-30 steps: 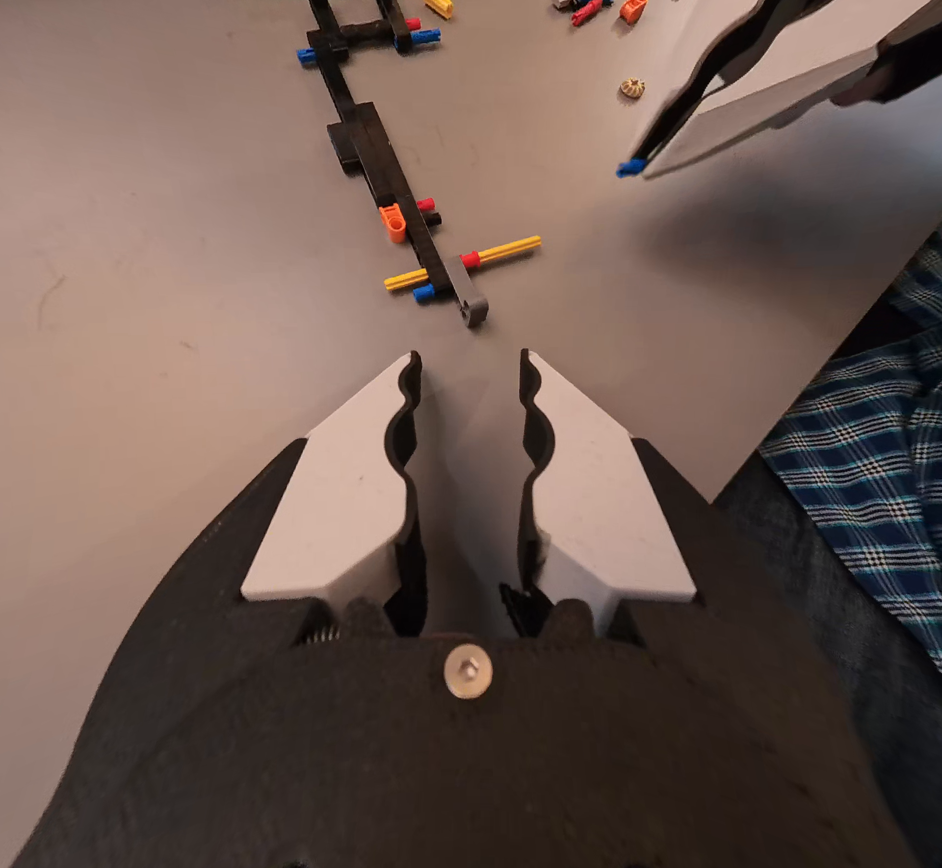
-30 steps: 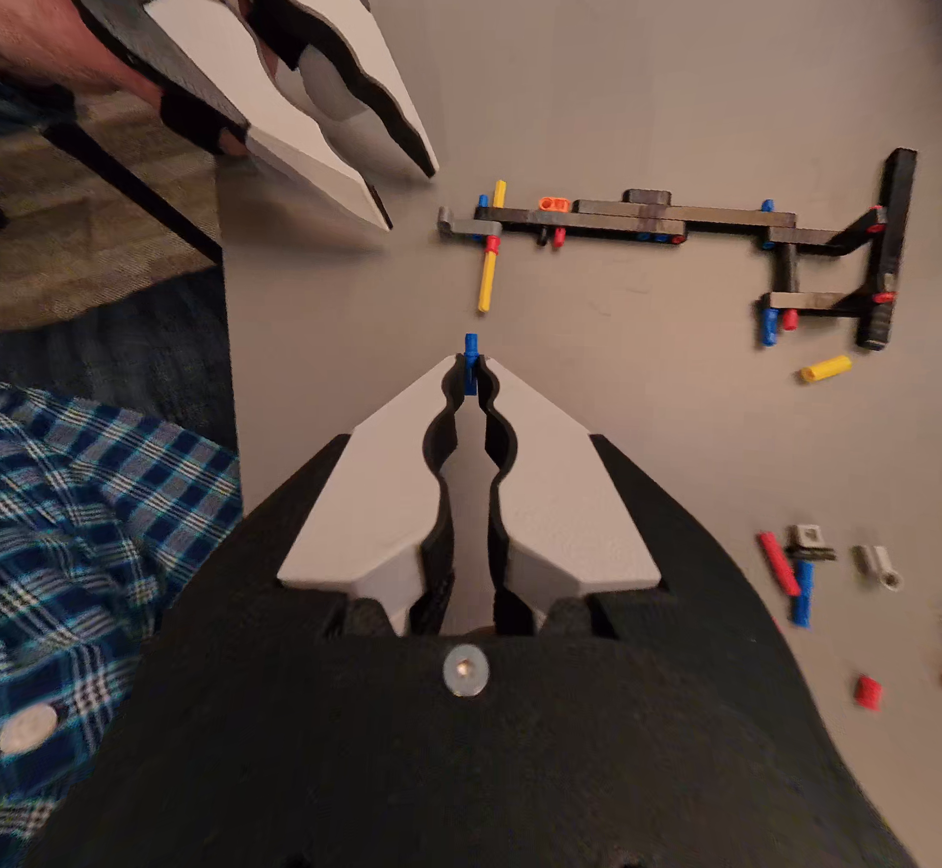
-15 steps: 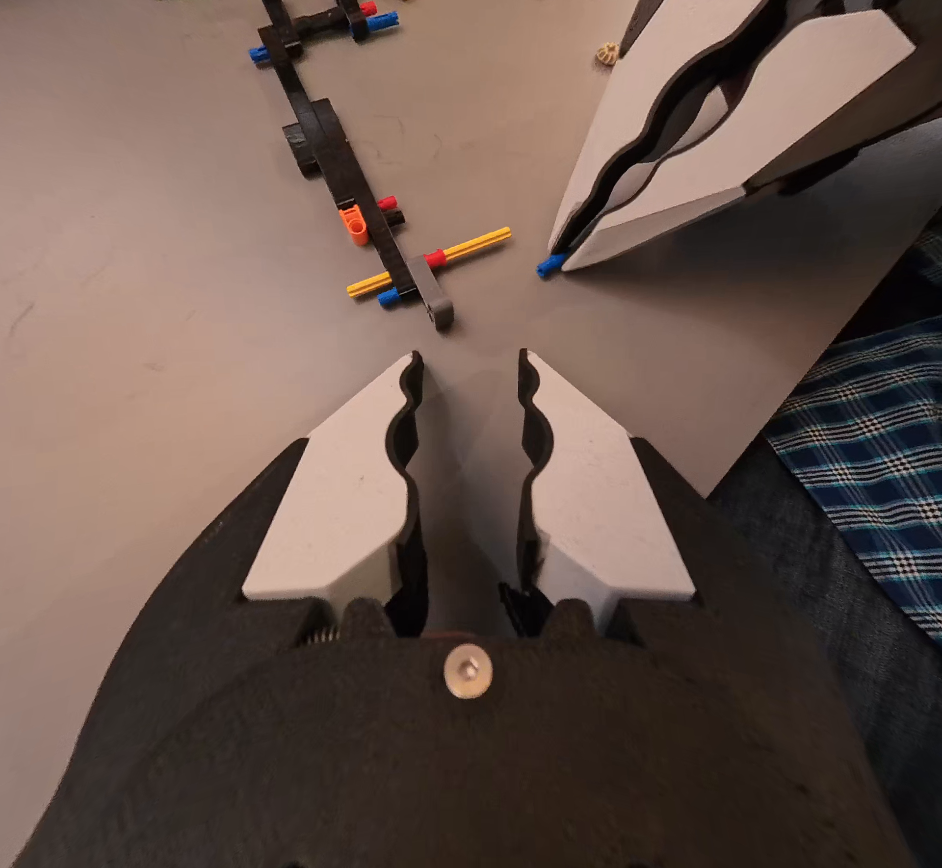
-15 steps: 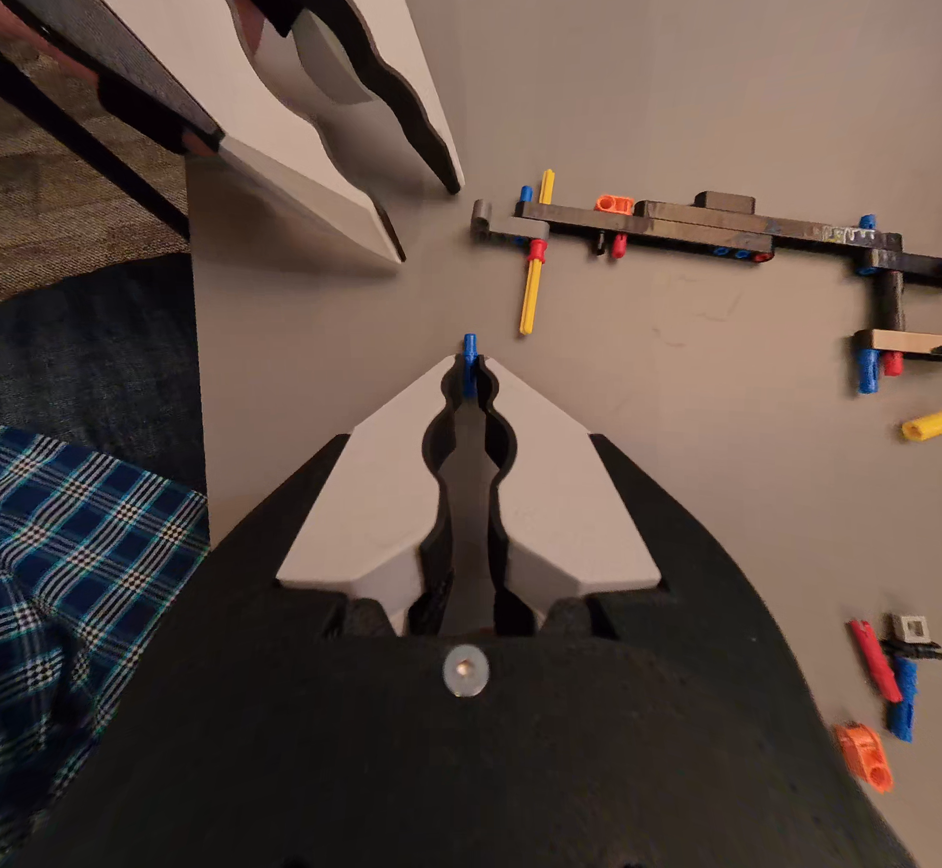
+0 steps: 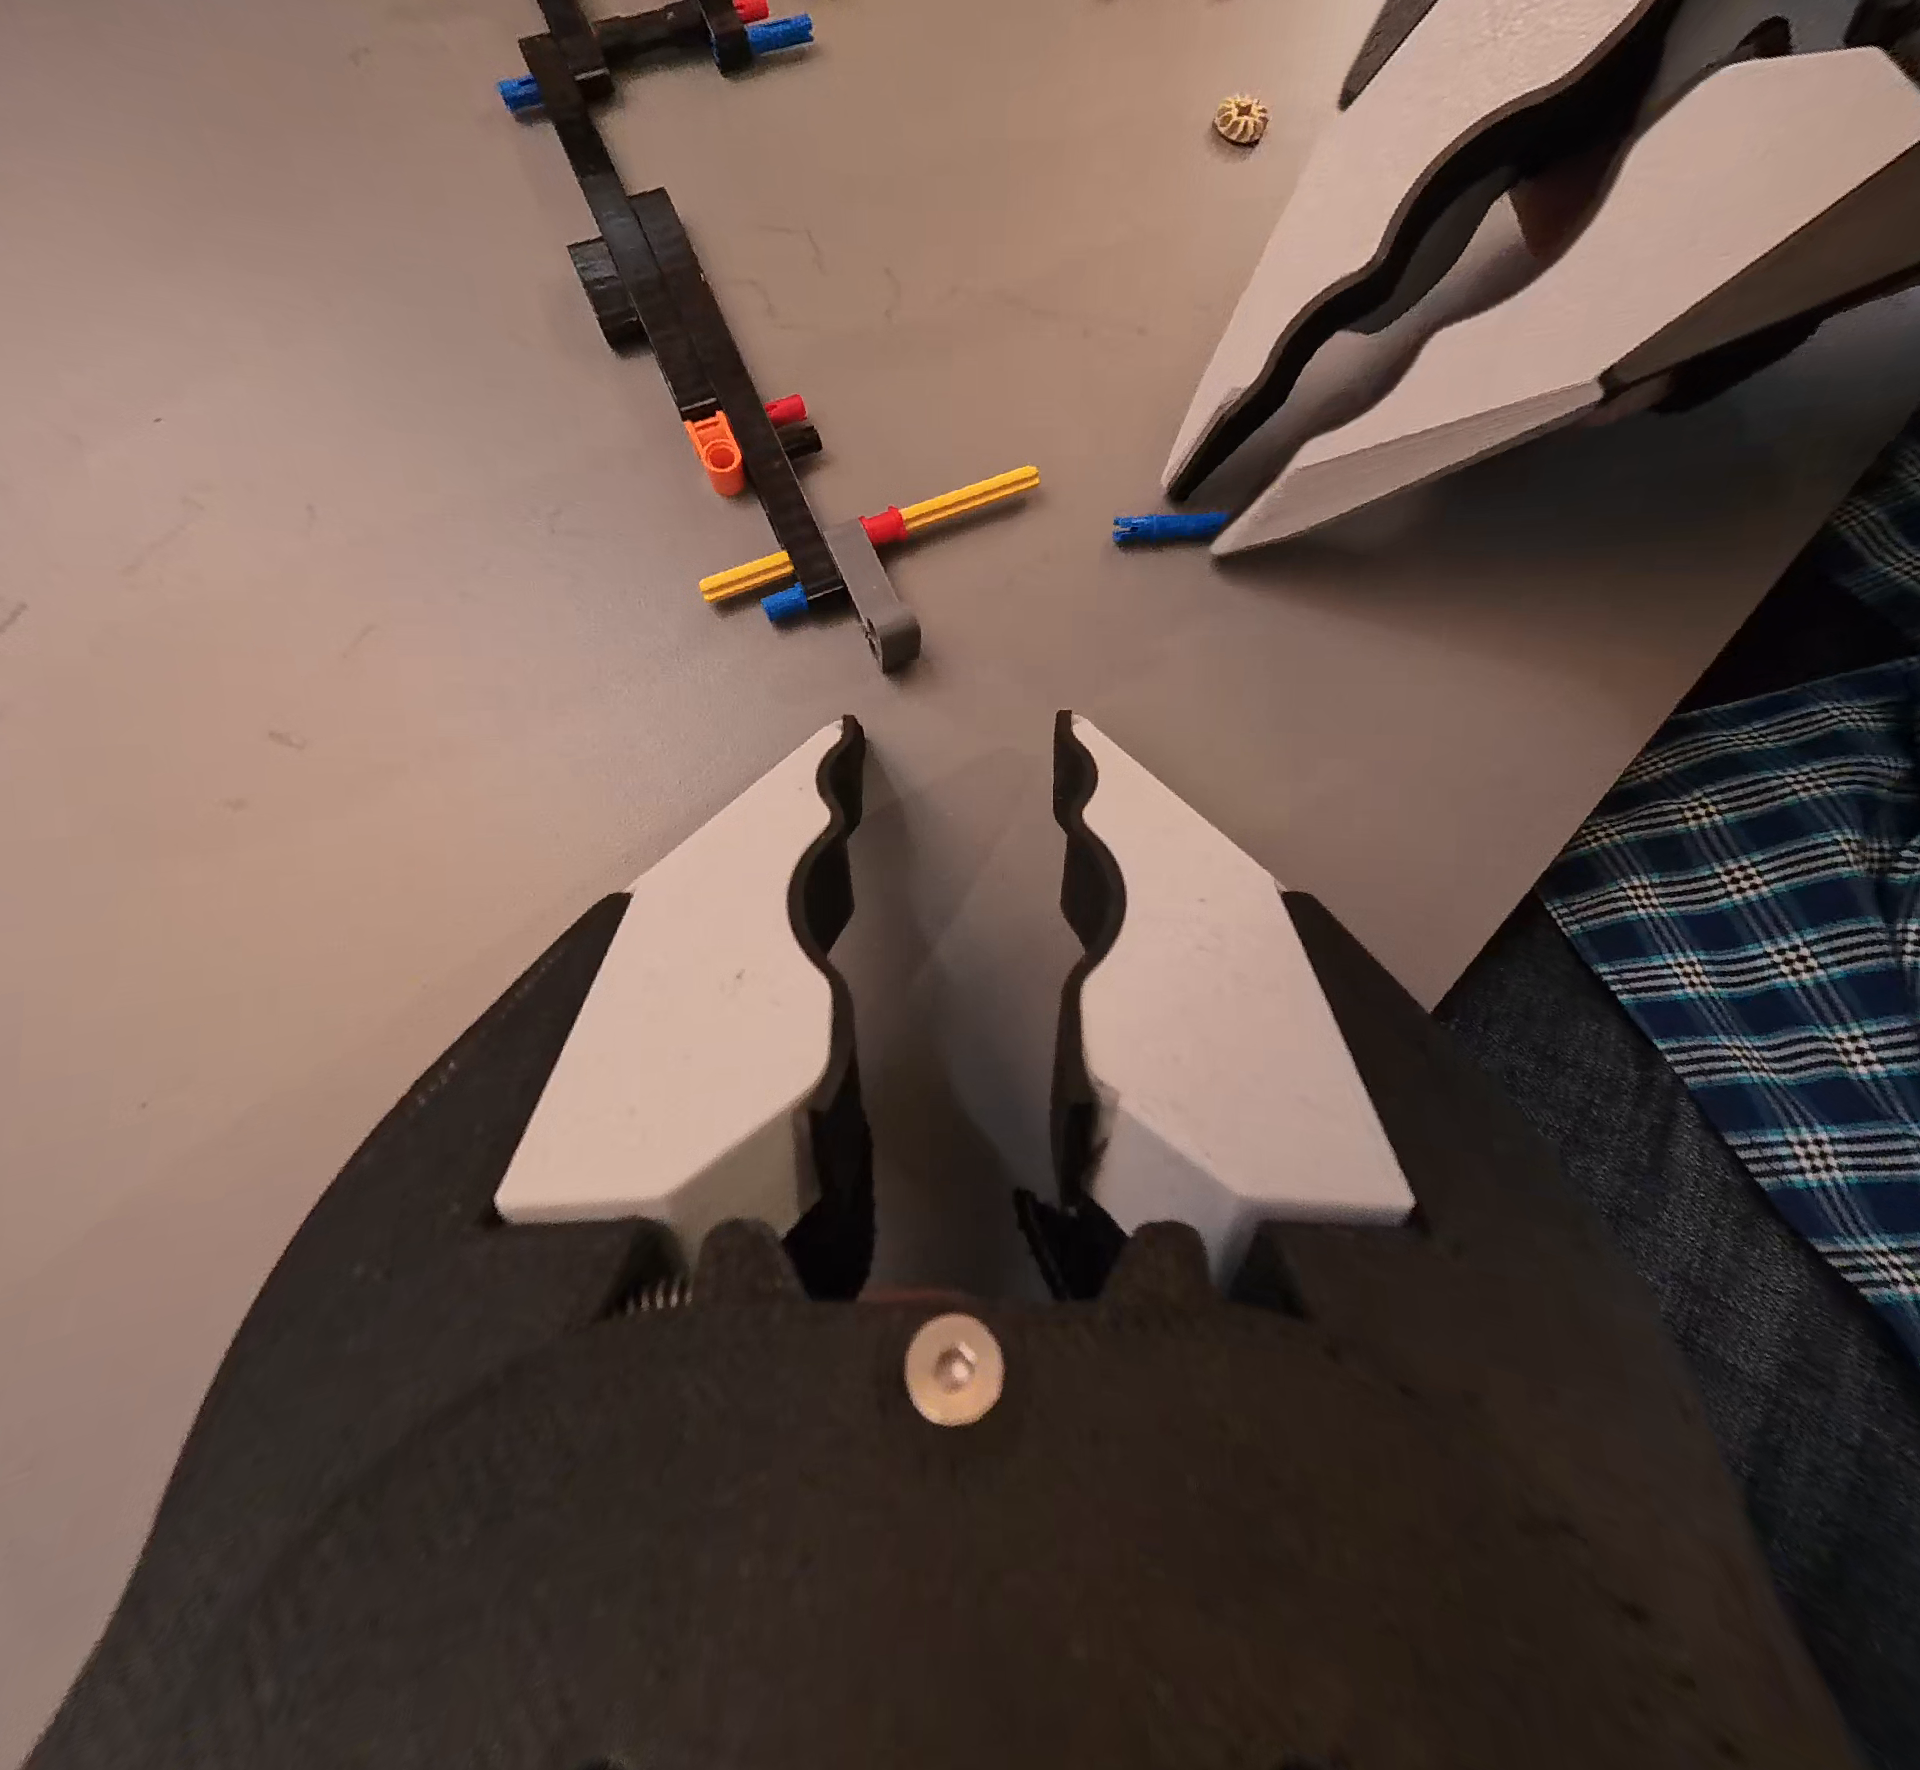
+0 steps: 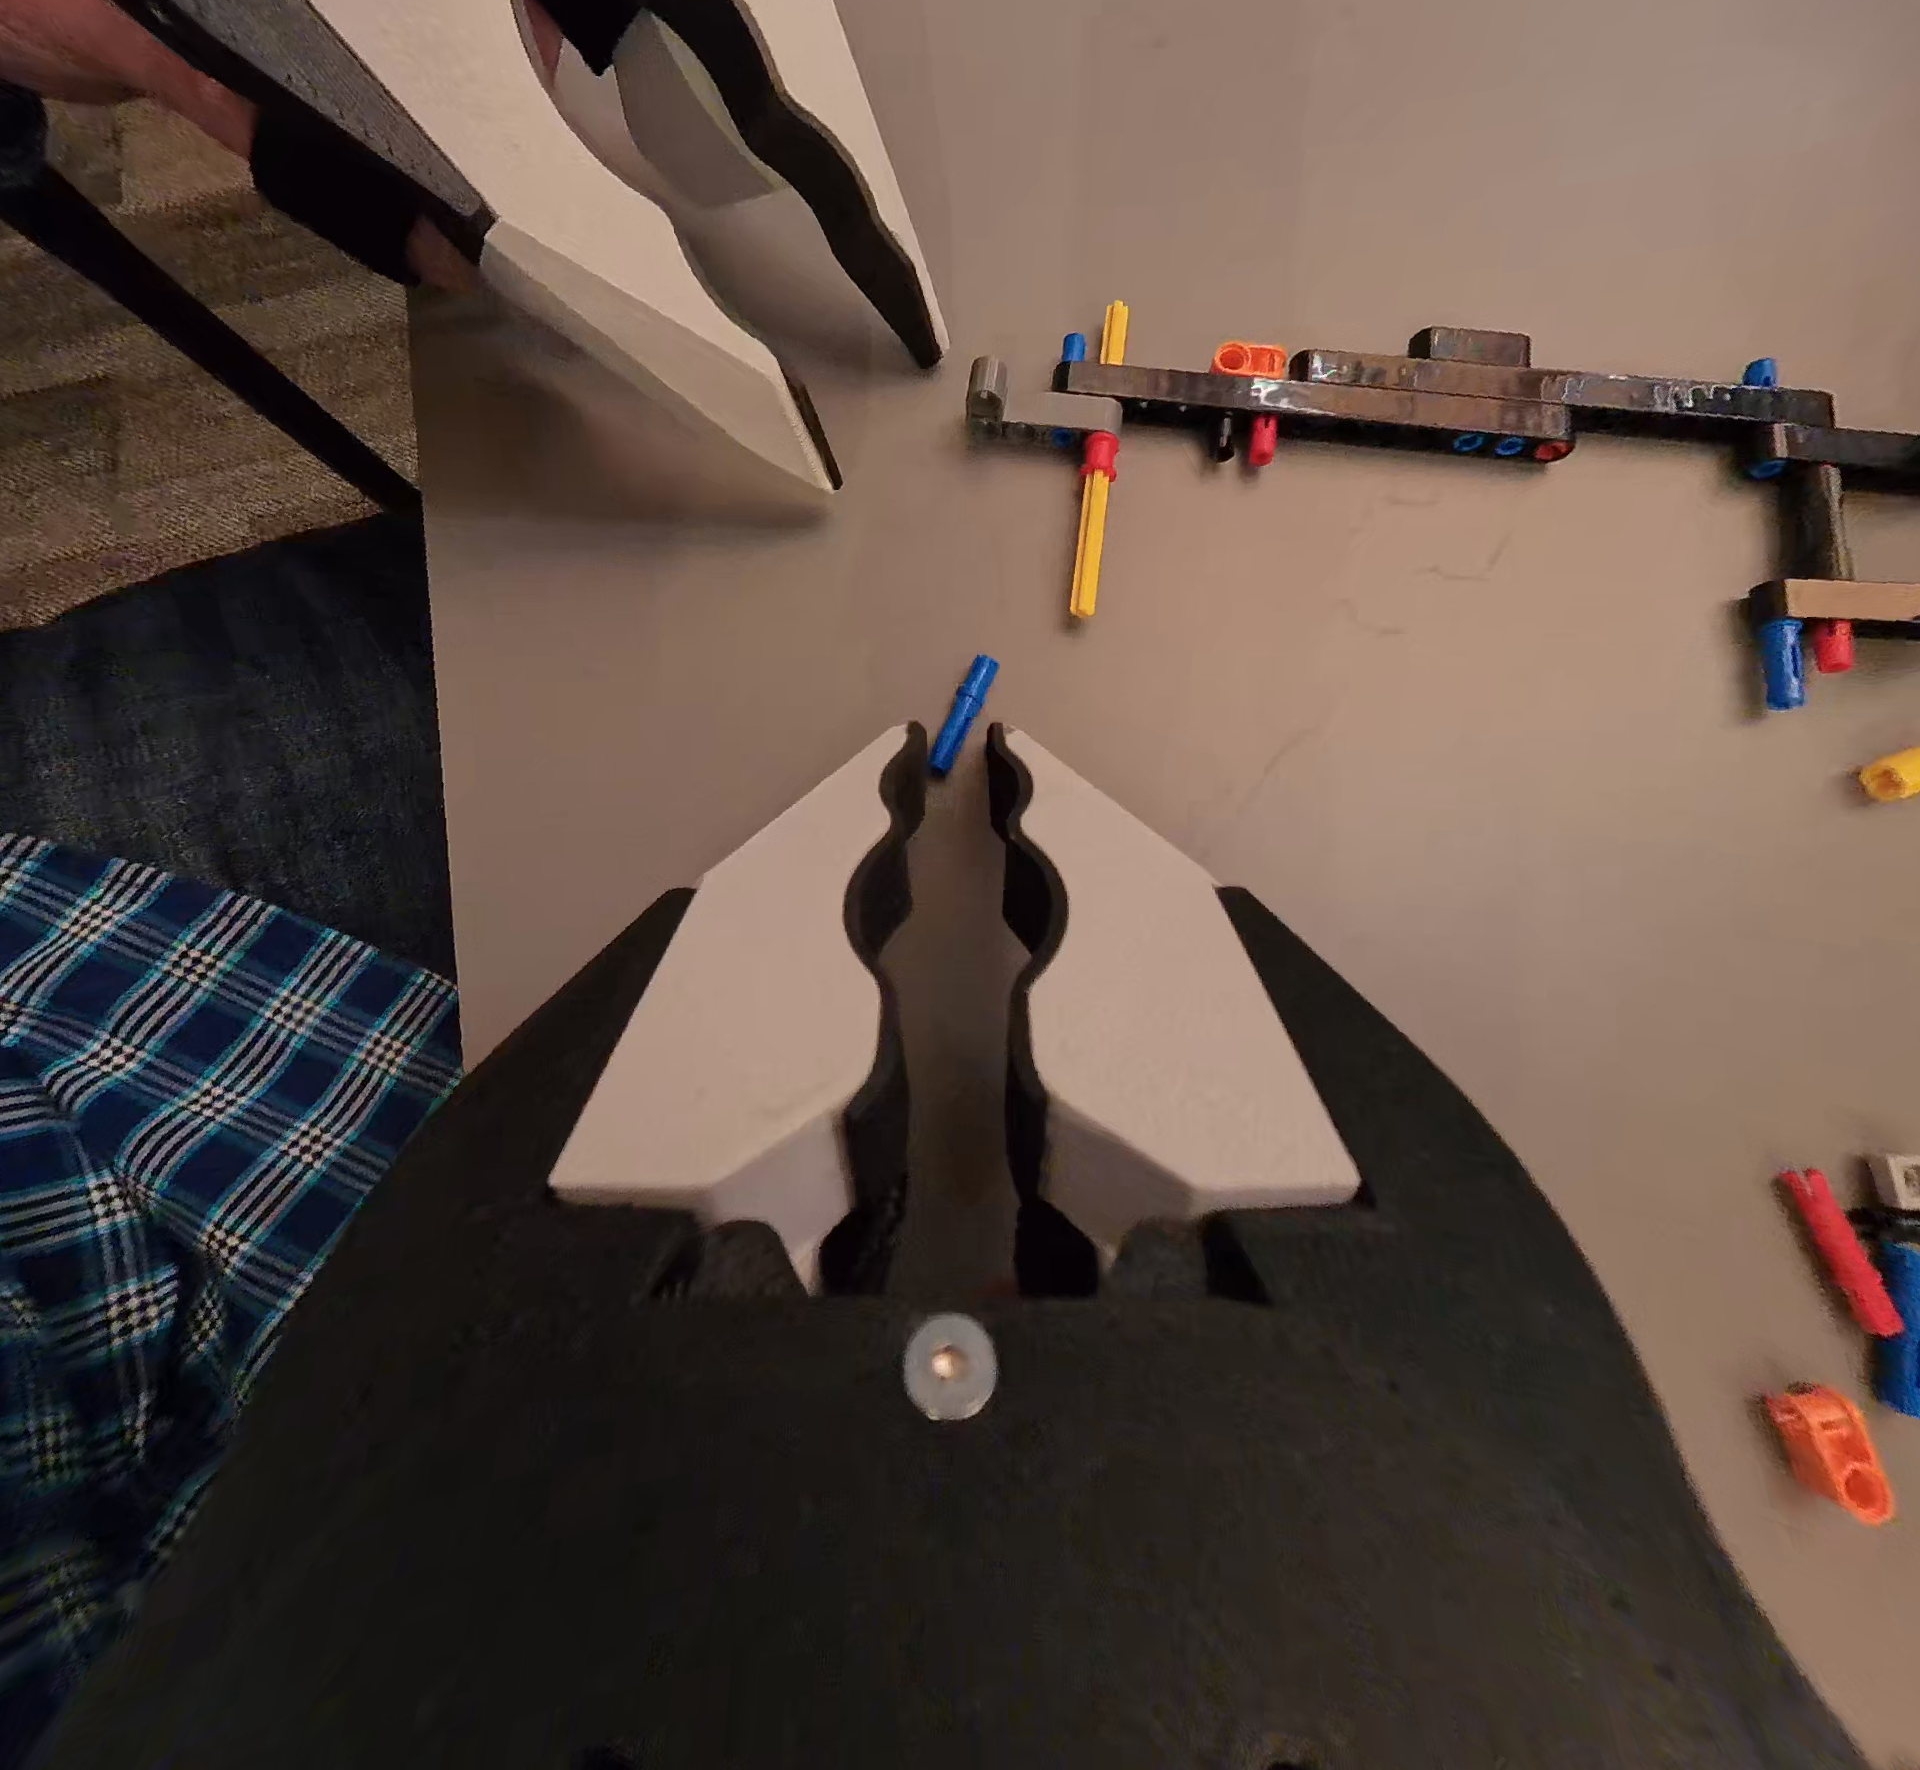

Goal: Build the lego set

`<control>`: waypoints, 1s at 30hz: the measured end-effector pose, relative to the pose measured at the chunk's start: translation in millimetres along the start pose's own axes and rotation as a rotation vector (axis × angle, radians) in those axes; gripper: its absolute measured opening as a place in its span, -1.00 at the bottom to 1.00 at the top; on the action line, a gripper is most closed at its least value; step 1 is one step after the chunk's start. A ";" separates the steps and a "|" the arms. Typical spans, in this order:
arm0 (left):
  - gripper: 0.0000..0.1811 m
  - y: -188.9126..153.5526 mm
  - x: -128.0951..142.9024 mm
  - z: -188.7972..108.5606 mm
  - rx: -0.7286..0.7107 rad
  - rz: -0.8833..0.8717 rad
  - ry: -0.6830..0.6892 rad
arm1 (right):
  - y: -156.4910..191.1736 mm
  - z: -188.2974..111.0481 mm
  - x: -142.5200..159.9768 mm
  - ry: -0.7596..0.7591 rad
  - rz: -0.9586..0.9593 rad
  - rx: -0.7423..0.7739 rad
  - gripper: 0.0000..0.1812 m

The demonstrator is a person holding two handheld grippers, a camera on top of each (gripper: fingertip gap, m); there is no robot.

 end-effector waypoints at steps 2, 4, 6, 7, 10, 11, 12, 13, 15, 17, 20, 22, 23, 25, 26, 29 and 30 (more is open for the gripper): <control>-0.62 0.1 -0.1 -0.2 0.001 -0.001 -0.003 | -1.4 -3.3 2.4 0.002 0.004 0.016 -0.89; -0.62 0.1 -0.1 0.0 0.002 -0.002 -0.002 | -1.1 -5.7 3.8 0.008 0.018 0.022 -0.88; -0.62 -0.2 -0.1 0.3 0.004 0.000 0.000 | -0.1 -6.1 4.0 0.020 0.005 0.042 -0.95; -0.62 -0.3 -0.1 0.4 0.004 0.000 0.000 | 0.5 -5.6 3.8 0.024 -0.015 0.051 -0.99; -0.62 -0.1 -0.3 0.3 0.007 -0.003 -0.001 | 2.1 -2.4 2.5 0.003 -0.047 0.060 -1.00; -0.62 -0.2 -0.3 0.3 0.009 -0.004 -0.001 | 3.1 -1.3 2.1 -0.005 -0.043 0.053 -1.00; -0.61 -0.4 -0.8 0.4 0.011 -0.004 -0.004 | 3.4 -0.8 1.5 -0.009 -0.031 0.052 -0.98; -0.61 -0.8 -1.4 0.7 0.015 -0.004 -0.007 | 2.5 -0.8 0.6 -0.015 -0.017 0.059 -0.93; -0.61 -1.8 -2.2 2.3 0.020 0.002 -0.004 | 1.9 -0.1 -1.0 -0.020 0.014 0.059 -0.82; -0.61 -2.8 -3.2 4.0 0.023 0.009 -0.003 | 1.1 1.8 -2.3 -0.019 0.033 0.073 -0.80; -0.61 -2.9 -3.9 4.9 0.028 0.008 -0.004 | 1.3 8.0 -5.3 -0.011 0.050 0.086 -0.76; -0.61 -2.4 -4.5 4.1 0.030 0.000 -0.012 | -0.1 12.9 -9.0 -0.007 0.060 0.093 -0.72; -0.61 -2.1 -4.8 3.8 0.030 -0.002 -0.016 | -0.4 15.5 -11.0 -0.007 0.070 0.093 -0.70; -0.61 -2.0 -4.9 3.7 0.028 -0.003 -0.019 | -0.7 19.7 -13.9 -0.004 0.067 0.096 -0.72; -0.61 -2.0 -4.9 3.5 0.028 -0.002 -0.020 | -0.6 21.0 -14.8 -0.003 0.064 0.097 -0.72; -0.61 -2.1 -5.0 3.5 0.030 -0.002 -0.021 | -0.1 23.0 -15.8 0.004 0.033 0.084 -0.87; -0.61 -2.1 -5.1 3.3 0.031 -0.004 -0.023 | -0.2 22.2 -15.3 0.006 0.019 0.085 -0.91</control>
Point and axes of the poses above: each gripper's, where its closed fingertips meet, z out along the fingers, x out of its underside, y = z × x across the jaws, the point moved 5 cm from there along -z, back along the fingers, and after that the axes turned 9 degrees about -y, right-handed, at the moved point
